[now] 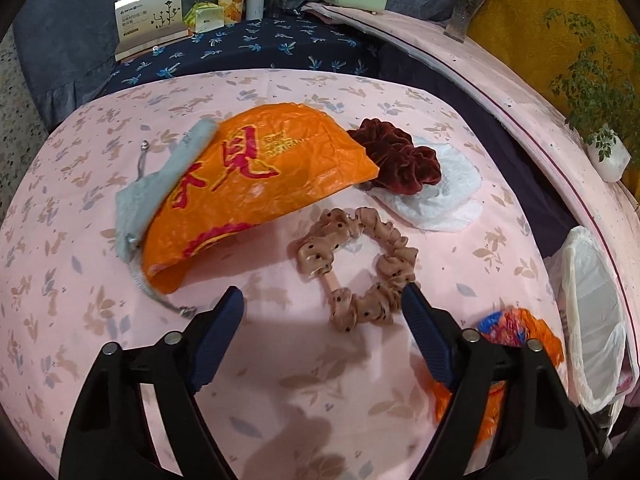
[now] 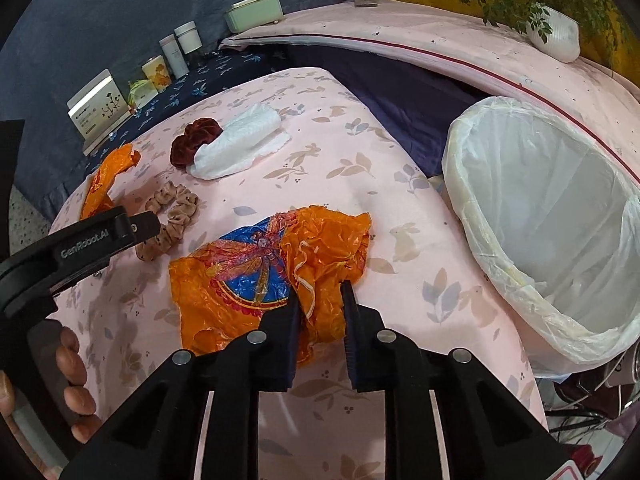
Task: Collect trash
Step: 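Grasp the blue-printed orange bag with the right tool while the left tool grasps the beige bead bracelet, then carry the orange bag and bracelet over the bin and open both tools to drop them, then withdraw both tools from the bin back over the table, then grasp the orange bag with red text with the right tool while the left tool grasps the grey-green pouch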
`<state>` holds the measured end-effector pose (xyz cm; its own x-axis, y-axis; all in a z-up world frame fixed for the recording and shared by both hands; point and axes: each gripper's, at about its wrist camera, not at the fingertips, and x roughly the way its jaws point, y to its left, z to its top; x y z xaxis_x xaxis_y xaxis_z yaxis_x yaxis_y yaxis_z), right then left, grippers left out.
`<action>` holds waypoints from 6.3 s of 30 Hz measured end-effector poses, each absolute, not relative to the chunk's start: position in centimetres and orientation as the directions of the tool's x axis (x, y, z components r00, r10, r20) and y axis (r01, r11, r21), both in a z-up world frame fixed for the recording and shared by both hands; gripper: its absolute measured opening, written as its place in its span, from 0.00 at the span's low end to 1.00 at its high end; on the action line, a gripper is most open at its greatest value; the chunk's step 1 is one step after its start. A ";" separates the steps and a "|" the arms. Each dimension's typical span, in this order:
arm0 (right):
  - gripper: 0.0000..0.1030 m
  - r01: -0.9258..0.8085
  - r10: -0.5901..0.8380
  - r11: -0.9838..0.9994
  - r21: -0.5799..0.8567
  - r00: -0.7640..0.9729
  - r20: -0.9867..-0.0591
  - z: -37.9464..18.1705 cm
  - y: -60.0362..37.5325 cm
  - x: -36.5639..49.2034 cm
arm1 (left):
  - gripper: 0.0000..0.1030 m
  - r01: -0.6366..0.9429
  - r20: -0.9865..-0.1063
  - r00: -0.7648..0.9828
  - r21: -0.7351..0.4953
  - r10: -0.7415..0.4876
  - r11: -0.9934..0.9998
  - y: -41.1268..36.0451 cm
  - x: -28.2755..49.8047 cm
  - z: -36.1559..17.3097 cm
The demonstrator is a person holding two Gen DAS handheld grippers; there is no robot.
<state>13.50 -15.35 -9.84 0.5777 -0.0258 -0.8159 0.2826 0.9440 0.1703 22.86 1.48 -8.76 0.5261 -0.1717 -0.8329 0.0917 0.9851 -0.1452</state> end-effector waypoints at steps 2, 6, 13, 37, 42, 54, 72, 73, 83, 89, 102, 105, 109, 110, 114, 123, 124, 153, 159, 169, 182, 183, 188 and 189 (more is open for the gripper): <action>0.17 0.282 -0.017 0.942 0.181 0.580 -0.815 -10.0 -15.5 13.4 | 0.62 0.082 -0.842 0.514 -0.142 -0.164 0.986 1.2 23.5 -9.3; 0.17 0.274 -0.012 0.944 0.183 0.583 -0.812 -10.0 -15.6 13.3 | 0.44 0.079 -0.840 0.520 -0.135 -0.157 0.988 0.9 23.9 -9.5; 0.17 0.266 0.007 0.942 0.203 0.589 -0.808 -10.0 -15.8 13.3 | 0.14 0.131 -0.837 0.521 -0.113 -0.165 0.985 -0.5 23.3 -9.4; 0.16 0.303 0.028 0.907 0.294 0.652 -0.758 -7.2 -17.9 9.1 | 0.09 0.211 -0.833 0.505 -0.135 -0.226 0.968 -4.1 16.1 -8.0; 0.16 0.322 -0.001 0.900 0.293 0.675 -0.738 -6.1 -19.0 8.0 | 0.09 0.230 -0.824 0.510 -0.144 -0.246 0.962 -5.1 14.8 -7.1; 0.16 0.373 -0.072 0.879 0.298 0.720 -0.691 -4.0 -23.0 5.5 | 0.09 0.325 -0.794 0.532 -0.130 -0.295 0.937 -9.2 12.6 -4.4; 0.16 0.535 -0.254 0.797 0.281 0.719 -0.648 -3.0 -32.0 2.5 | 0.09 0.561 -0.724 0.533 -0.084 -0.438 0.823 -18.6 10.4 -1.2; 0.16 0.544 -0.264 0.790 0.282 0.717 -0.645 -2.9 -32.5 2.3 | 0.09 0.572 -0.722 0.529 -0.084 -0.445 0.816 -19.1 10.3 -1.1; 0.16 0.590 -0.296 0.752 0.294 0.700 -0.650 -3.5 -35.7 1.9 | 0.13 0.633 -0.731 0.464 -0.121 -0.500 0.765 -23.2 10.8 -1.8; 0.32 0.577 -0.269 0.762 0.293 0.694 -0.668 -4.1 -36.0 3.4 | 0.51 0.600 -0.735 0.496 -0.095 -0.462 0.795 -23.2 11.0 -2.5; 0.48 0.562 -0.263 0.775 0.290 0.704 -0.660 -3.7 -34.8 3.8 | 0.62 0.521 -0.741 0.535 -0.089 -0.406 0.849 -19.9 11.6 -2.8; 0.54 0.557 -0.265 0.782 0.281 0.705 -0.658 -3.3 -34.1 3.7 | 0.63 0.502 -0.743 0.542 -0.090 -0.394 0.860 -18.9 11.6 -2.9; 0.55 0.542 -0.255 0.795 0.273 0.707 -0.659 -3.0 -32.8 3.6 | 0.63 0.469 -0.747 0.545 -0.103 -0.380 0.877 -17.2 11.8 -3.0; 0.56 0.537 -0.253 0.799 0.270 0.707 -0.660 -3.0 -32.5 3.6 | 0.63 0.460 -0.747 0.547 -0.108 -0.378 0.881 -16.6 11.8 -3.0; 0.57 0.516 -0.235 0.814 0.266 0.712 -0.662 -2.7 -30.9 3.7 | 0.63 0.419 -0.748 0.558 -0.119 -0.359 0.900 -14.5 12.0 -3.0; 0.62 0.456 -0.201 0.856 0.242 0.725 -0.658 -1.9 -26.6 4.4 | 0.68 0.339 -0.747 0.589 -0.118 -0.309 0.933 -9.1 12.1 -3.0; 0.62 0.451 -0.198 0.860 0.238 0.726 -0.658 -1.8 -26.2 4.5 | 0.68 0.333 -0.747 0.592 -0.116 -0.303 0.936 -8.5 12.0 -3.0; 0.64 0.165 0.050 0.960 0.225 0.691 -0.721 -3.2 -9.1 11.3 | 0.77 0.004 -0.758 0.648 -0.093 -0.073 0.996 11.4 14.4 -4.7; 0.64 0.131 0.103 0.957 0.259 0.680 -0.726 -3.5 -6.7 14.4 | 0.79 -0.051 -0.754 0.655 -0.103 -0.045 0.993 15.1 16.2 -4.7; 0.64 0.076 0.215 0.937 0.340 0.643 -0.735 -5.1 -3.1 20.2 | 0.79 -0.065 -0.761 0.647 -0.116 -0.047 0.991 17.8 19.4 -5.3; 0.42 0.057 0.275 0.920 0.388 0.612 -0.742 -7.0 -0.8 24.6 | 0.81 -0.045 -0.759 0.650 -0.078 -0.030 0.996 17.2 22.3 -6.2; 0.40 0.054 0.276 0.921 0.387 0.611 -0.742 -7.1 -0.8 24.6 | 0.81 -0.044 -0.762 0.647 -0.078 -0.031 0.996 17.2 22.5 -6.4; 0.09 0.029 0.300 0.916 0.400 0.612 -0.732 -7.0 -0.9 24.5 | 0.81 -0.034 -0.768 0.639 -0.079 -0.039 0.996 16.7 22.7 -6.9; 0.09 0.026 0.300 0.916 0.400 0.617 -0.728 -6.9 -1.0 24.3 | 0.81 -0.029 -0.769 0.638 -0.080 -0.043 0.996 16.5 22.7 -7.0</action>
<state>24.30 -1.00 -6.85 0.6168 0.3000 -0.7277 0.0257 0.9163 0.3996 22.73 16.50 -7.00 0.6381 -0.0430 -0.7687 -0.0291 0.9964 -0.0799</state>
